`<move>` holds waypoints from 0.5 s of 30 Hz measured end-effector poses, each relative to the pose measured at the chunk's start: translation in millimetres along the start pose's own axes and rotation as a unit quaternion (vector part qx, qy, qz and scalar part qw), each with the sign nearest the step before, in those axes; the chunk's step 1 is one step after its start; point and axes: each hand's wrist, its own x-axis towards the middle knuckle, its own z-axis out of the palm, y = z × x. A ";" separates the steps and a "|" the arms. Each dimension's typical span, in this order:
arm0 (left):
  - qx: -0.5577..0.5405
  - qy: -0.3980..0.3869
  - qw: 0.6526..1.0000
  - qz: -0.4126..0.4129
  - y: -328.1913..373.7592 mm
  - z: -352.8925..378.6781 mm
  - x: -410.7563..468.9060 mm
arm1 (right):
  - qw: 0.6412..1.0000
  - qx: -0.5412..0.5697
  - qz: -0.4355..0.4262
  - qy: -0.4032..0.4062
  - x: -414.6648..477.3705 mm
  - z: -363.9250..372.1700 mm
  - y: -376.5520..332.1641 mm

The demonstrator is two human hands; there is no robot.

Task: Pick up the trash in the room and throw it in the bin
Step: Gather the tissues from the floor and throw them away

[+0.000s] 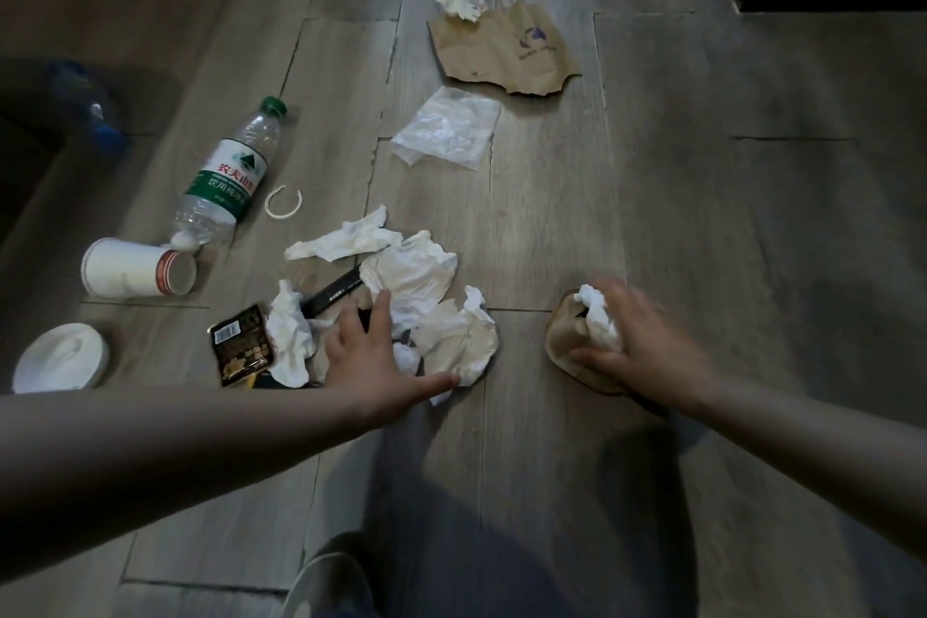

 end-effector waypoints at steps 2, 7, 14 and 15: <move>0.026 -0.015 1.000 0.000 4.0 0.3 4.2 | 1.000 -0.005 0.000 0.000 0.2 0.8 0.2; 0.023 -0.010 1.000 0.001 9.9 -2.4 19.2 | 1.000 -0.015 0.006 -0.009 -0.9 0.6 -0.6; 0.000 0.022 0.999 0.048 8.6 -8.2 35.6 | 0.999 -0.034 0.008 -0.018 -2.5 -0.7 -6.4; -0.003 0.033 0.998 0.060 6.8 -10.4 38.8 | 0.999 -0.034 0.009 -0.019 -2.4 -0.8 -6.4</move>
